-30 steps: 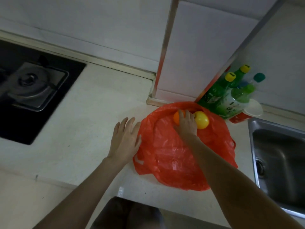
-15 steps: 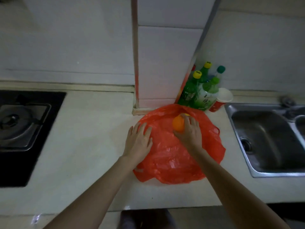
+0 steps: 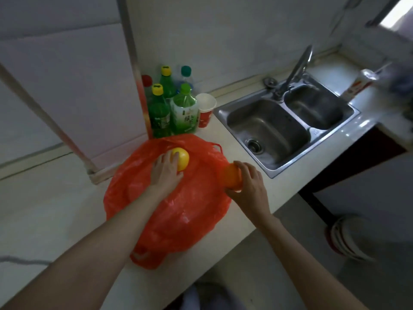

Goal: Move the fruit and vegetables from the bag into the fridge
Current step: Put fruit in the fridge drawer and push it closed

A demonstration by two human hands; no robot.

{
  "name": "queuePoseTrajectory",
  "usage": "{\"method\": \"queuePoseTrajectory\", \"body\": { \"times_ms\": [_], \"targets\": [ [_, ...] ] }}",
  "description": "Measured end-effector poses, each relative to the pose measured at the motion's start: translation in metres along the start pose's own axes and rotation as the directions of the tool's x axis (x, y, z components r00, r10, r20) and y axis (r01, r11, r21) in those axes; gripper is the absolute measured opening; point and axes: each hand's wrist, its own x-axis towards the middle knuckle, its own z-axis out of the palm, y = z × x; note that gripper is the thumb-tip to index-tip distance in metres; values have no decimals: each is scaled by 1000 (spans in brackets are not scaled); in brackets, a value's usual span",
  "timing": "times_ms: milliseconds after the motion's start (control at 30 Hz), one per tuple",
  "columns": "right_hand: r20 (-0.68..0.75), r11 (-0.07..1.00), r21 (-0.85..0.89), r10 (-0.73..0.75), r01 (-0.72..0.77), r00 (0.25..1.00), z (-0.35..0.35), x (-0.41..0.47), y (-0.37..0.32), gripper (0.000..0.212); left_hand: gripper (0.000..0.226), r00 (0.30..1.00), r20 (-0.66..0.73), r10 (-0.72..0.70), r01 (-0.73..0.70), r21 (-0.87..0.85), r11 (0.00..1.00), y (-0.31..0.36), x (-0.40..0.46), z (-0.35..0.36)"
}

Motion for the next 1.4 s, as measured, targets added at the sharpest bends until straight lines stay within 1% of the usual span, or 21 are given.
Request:
{"method": "queuePoseTrajectory", "body": {
  "times_ms": [100,200,400,533,667,733,833,933,967,1033,1133,1267,1400],
  "targets": [
    [-23,1000,-13,23,-23,999,0,-11,4,82,78,1000,10,9,-9,-26,1000,3,15,10],
    [-45,999,-3,32,-33,998,2,-19,5,81,82,1000,-11,14,-15,-77,997,6,26,18],
    [-59,1000,-14,20,-21,998,-2,-34,4,81,73,987,-159,-17,-12,-180,984,3,33,22],
    [-51,1000,-11,-6,6,999,-6,-31,2,81,72,976,-218,0,-49,-219,974,-1,17,20],
    [-3,998,30,-64,64,998,0,-25,-5,81,72,966,-259,-13,-54,-248,967,-5,-34,11],
    [26,993,79,-90,88,996,7,-24,-10,80,73,958,-283,-45,-33,-267,963,-8,-71,7],
    [84,977,183,-128,111,988,25,-21,-23,77,74,931,-342,-125,30,-269,963,-13,-131,-1],
    [151,937,270,-270,223,951,50,-23,-43,75,72,886,-404,-228,133,-249,959,-20,-189,-4],
    [170,916,292,-334,276,927,58,-26,-51,75,72,863,-422,-279,182,-255,950,-22,-207,-5],
    [214,868,330,-452,371,866,74,-32,-68,75,71,793,-460,-400,294,-286,912,-25,-242,-4],
    [275,786,404,-592,467,758,95,-48,-101,76,70,651,-516,-557,452,-326,830,-28,-293,-1],
    [327,641,528,-759,557,564,122,-86,-147,76,73,423,-544,-725,619,-411,669,-25,-364,9],
    [347,492,617,-871,615,349,137,-142,-190,77,73,230,-544,-807,702,-482,525,-19,-435,18]
  ]
}}
